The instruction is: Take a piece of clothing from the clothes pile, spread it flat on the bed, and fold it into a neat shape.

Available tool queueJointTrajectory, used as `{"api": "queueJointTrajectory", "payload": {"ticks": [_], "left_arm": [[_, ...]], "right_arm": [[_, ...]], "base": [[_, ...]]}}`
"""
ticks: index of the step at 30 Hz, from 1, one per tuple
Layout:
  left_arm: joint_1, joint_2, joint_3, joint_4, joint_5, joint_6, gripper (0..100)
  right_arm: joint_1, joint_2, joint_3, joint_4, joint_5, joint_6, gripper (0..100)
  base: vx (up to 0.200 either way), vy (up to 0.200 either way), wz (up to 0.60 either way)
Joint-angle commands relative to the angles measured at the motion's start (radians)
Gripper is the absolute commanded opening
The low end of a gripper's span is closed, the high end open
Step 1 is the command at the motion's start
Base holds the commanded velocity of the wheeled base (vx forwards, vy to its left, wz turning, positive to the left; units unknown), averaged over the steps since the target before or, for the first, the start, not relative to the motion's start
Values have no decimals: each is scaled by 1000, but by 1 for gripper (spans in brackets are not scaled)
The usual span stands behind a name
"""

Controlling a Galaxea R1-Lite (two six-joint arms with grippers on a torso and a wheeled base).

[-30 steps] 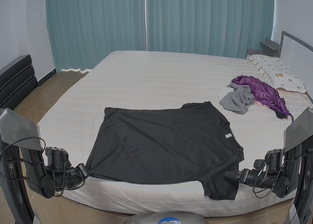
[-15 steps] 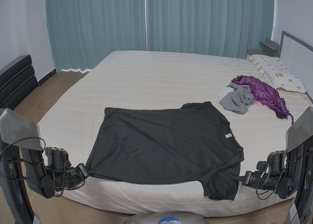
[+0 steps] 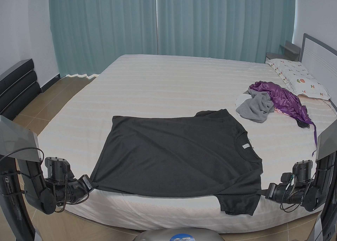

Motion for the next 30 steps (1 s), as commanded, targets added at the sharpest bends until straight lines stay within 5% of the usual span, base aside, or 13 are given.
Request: {"api": "queueJointTrajectory", "payload": {"ticks": [1, 30], "left_arm": [[1, -46, 17, 0, 4, 3, 0], [4, -53, 167, -2, 27, 193, 0]], "right_arm": [[1, -122, 17, 92, 16, -6, 0], [-43, -401, 17, 619, 21, -146, 0]], "base": [[0, 0, 0], [0, 0, 0]]}}
